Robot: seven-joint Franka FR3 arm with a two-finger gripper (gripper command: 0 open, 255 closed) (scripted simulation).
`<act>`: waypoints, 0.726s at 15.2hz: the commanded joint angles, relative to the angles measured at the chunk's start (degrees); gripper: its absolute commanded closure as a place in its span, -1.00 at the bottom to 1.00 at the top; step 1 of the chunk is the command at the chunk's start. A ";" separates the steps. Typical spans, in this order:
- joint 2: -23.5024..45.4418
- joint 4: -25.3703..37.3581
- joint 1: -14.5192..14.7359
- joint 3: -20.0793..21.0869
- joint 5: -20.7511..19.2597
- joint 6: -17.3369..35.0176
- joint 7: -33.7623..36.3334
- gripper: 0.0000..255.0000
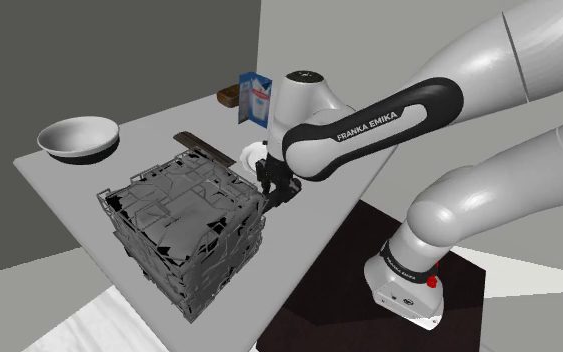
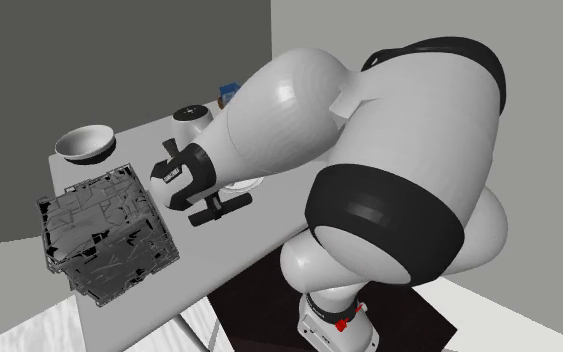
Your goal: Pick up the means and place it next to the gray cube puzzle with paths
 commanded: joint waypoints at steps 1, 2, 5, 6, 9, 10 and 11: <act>0.05 0.00 -0.01 0.02 -0.01 0.07 0.01 1.00; 0.05 0.00 -0.01 0.02 0.00 0.07 0.01 1.00; 0.05 0.00 -0.01 0.02 0.00 0.07 0.01 -1.00; 0.05 0.00 -0.01 0.02 0.00 0.07 0.01 -1.00; 0.05 0.00 -0.01 0.02 0.00 0.07 0.01 -1.00; -2.10 0.65 0.48 -0.93 0.13 -2.71 -0.26 -1.00; -4.08 1.39 0.86 -1.84 0.12 -5.42 -0.46 -1.00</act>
